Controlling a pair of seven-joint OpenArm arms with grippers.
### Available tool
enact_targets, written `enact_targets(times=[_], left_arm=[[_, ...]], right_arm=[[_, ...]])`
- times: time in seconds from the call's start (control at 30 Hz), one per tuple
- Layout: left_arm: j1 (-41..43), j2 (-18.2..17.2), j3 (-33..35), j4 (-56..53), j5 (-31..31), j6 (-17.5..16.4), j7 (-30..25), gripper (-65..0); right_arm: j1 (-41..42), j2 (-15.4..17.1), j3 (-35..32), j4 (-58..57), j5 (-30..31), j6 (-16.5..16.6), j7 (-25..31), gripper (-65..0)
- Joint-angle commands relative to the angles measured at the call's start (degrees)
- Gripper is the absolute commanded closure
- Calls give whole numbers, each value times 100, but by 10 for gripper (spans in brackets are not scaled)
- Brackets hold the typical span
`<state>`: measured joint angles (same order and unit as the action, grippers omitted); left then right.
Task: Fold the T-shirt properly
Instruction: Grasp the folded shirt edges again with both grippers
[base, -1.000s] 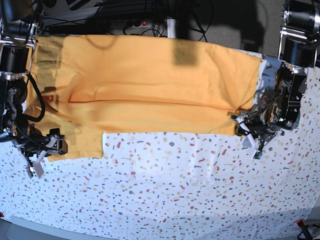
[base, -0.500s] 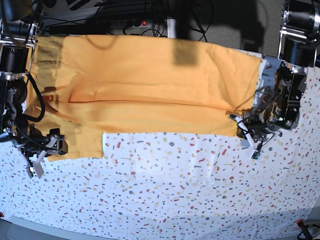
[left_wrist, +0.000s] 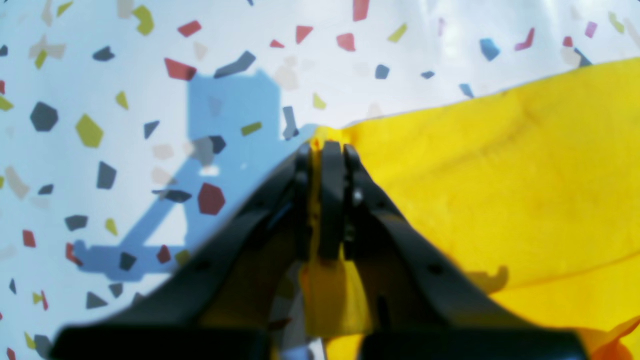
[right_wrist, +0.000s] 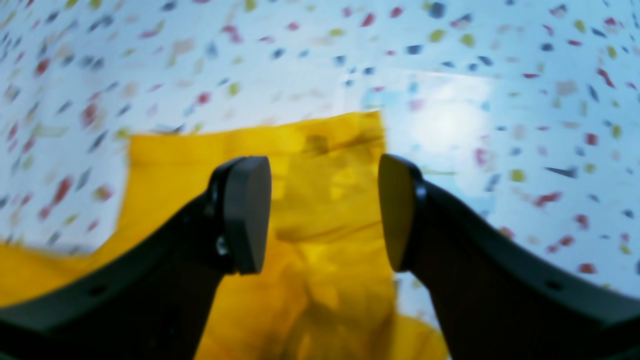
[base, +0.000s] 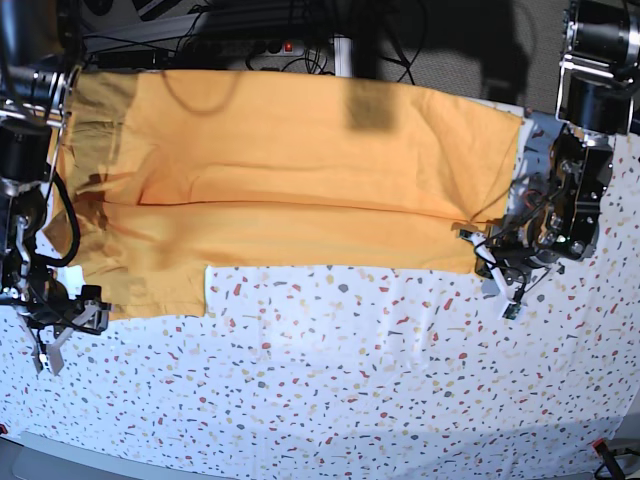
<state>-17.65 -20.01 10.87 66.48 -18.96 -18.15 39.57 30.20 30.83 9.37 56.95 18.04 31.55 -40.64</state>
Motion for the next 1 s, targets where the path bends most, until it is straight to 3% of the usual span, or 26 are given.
enact_targets(times=[0.0, 0.23, 0.33, 0.47, 0.6, 0.73, 0.97], left_arm=[[-138, -63, -33, 90, 4, 15, -63, 0], [-138, -61, -35, 90, 2, 15, -63, 0], [-140, -63, -33, 90, -9, 13, -63, 0], [-138, -63, -33, 90, -13, 15, -63, 0], [-140, -63, -33, 90, -9, 13, -63, 0], [-140, -68, -33, 90, 0, 13, -125, 0], [-155, -63, -35, 94, 267, 17, -323, 0]], right_arm=[[382, 105, 24, -240, -125, -7, 227, -344], [1482, 105, 24, -2942, -1064, 0, 1038, -344], [1445, 66, 24, -3399, -1110, 17, 1370, -344], [1252, -118, 24, -3438, -1602, 17, 1482, -338], [1058, -332, 24, -3438, -1617, 9, 1543, -225], [1060, -431, 24, -3394, -1617, 13, 1563, 0], [1051, -431, 24, -2610, -1611, 61, 1152, 0]])
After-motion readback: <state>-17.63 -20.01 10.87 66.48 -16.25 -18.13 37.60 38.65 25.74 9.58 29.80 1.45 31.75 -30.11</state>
